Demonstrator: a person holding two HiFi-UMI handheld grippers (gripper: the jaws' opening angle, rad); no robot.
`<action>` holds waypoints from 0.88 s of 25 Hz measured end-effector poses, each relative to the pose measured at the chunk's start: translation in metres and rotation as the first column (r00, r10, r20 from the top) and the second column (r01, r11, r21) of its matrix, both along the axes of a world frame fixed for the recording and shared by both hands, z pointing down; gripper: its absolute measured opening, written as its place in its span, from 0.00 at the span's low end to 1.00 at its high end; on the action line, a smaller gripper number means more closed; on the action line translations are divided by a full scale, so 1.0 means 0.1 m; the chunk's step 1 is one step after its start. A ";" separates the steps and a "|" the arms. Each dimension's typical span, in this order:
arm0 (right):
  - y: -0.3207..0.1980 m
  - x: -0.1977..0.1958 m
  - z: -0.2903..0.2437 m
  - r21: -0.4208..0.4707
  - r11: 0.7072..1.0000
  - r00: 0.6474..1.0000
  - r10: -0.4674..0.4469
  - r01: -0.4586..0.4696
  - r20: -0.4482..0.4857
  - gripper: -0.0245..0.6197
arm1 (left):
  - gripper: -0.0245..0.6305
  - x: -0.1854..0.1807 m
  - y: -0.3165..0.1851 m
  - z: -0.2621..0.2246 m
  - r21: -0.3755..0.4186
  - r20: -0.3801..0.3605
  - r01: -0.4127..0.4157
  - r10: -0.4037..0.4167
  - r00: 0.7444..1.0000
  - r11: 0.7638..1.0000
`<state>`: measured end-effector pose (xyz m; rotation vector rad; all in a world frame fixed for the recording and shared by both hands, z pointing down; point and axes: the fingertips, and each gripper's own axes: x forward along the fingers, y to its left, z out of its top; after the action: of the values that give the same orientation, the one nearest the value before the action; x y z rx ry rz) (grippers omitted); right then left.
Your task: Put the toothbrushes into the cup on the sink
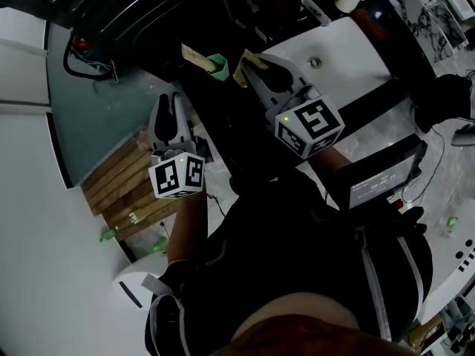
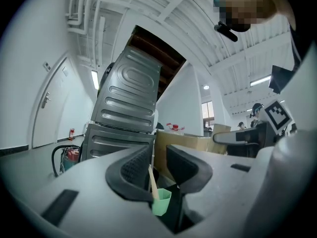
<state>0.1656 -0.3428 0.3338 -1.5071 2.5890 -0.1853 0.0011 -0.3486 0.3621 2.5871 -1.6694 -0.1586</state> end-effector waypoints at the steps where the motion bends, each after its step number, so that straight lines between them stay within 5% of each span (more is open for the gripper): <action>1: 0.01 -0.04 -0.04 0.010 1.000 1.000 0.003 -0.003 -0.001 0.11 | 0.21 -0.04 0.05 -0.04 0.005 -0.002 -0.006 0.006 1.000 1.000; 14: 0.10 -0.27 -0.28 0.055 0.998 0.999 0.031 -0.030 -0.017 0.11 | 0.05 -0.34 0.33 -0.21 0.022 -0.065 -0.040 0.041 0.997 0.999; 22: 0.10 -0.27 -0.29 0.056 0.998 0.999 0.037 -0.036 -0.020 0.11 | 0.05 -0.39 0.41 -0.27 0.029 -0.079 -0.023 0.025 0.997 0.999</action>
<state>0.1382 -0.3331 0.3045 -1.5434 2.5583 -0.0933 -0.0384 -0.3072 0.3352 2.5832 -1.6210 -0.2815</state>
